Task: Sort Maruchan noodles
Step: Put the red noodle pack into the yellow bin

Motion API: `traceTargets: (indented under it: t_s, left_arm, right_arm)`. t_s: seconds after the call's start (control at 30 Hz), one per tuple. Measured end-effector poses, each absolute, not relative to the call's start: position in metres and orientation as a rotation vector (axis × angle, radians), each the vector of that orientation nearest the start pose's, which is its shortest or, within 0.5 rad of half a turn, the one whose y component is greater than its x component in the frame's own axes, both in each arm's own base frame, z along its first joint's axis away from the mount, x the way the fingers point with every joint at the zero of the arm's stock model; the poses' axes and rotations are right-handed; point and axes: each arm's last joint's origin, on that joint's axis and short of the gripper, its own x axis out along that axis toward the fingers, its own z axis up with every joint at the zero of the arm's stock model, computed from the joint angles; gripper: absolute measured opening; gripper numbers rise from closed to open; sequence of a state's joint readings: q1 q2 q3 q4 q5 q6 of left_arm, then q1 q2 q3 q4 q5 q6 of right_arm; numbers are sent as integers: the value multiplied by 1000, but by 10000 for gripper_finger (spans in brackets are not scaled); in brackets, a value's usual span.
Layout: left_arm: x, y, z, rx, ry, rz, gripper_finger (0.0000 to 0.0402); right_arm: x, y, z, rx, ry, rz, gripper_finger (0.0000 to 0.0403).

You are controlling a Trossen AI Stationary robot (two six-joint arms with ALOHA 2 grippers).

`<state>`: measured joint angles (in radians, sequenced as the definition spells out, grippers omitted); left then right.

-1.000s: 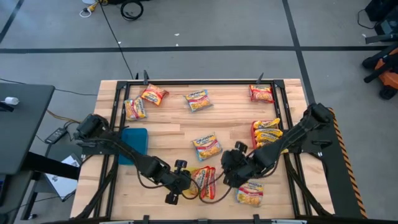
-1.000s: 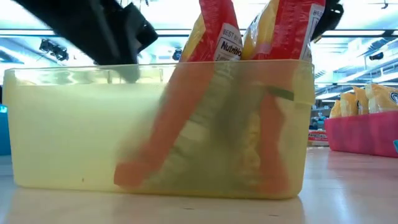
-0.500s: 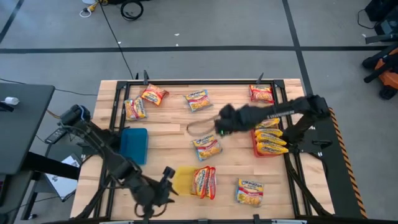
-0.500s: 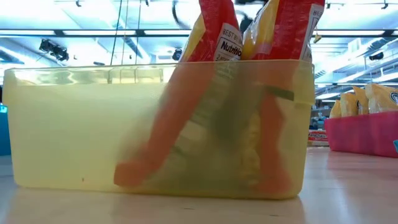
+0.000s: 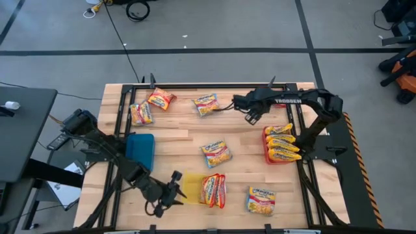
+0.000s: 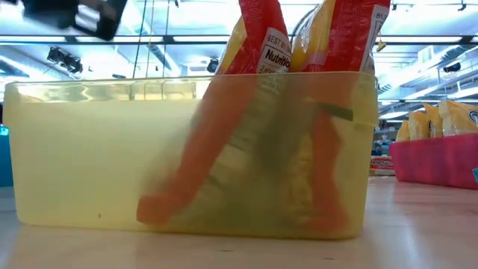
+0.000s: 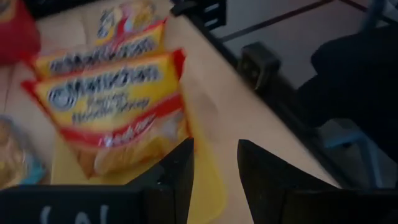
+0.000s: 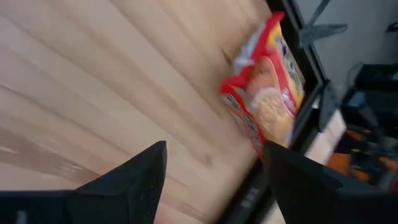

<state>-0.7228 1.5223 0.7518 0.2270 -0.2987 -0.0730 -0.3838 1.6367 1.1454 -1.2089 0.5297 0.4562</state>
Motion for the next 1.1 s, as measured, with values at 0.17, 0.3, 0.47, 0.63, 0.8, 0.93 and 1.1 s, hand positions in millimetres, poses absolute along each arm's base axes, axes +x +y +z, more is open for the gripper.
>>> traceTargets:
  t_s: [0.17, 0.3, 0.47, 0.63, 0.8, 0.93, 1.1]
  left_arm:
    - [243, -181, 185, 186, 506, -302, 128]
    - [245, -174, 181, 186, 521, -281, 128]
    - [239, -172, 174, 224, 534, -347, 128]
    - [230, -160, 179, 234, 446, -363, 128]
    - [220, -145, 190, 179, 336, -342, 128]
    - [211, -141, 195, 137, 259, -348, 128]
    - [210, -139, 199, 185, 185, -344, 128]
  right_arm:
    - [226, -130, 205, 122, 1722, -953, 271]
    - [214, -147, 197, 182, 1715, -1000, 258]
    - [199, -161, 181, 248, 1715, -1023, 245]
    - [192, -166, 165, 229, 1679, -1040, 237]
    - [188, -172, 148, 169, 1592, -1112, 224]
    - [181, -175, 142, 110, 1582, -1195, 211]
    - [171, -185, 138, 160, 1561, -1246, 184]
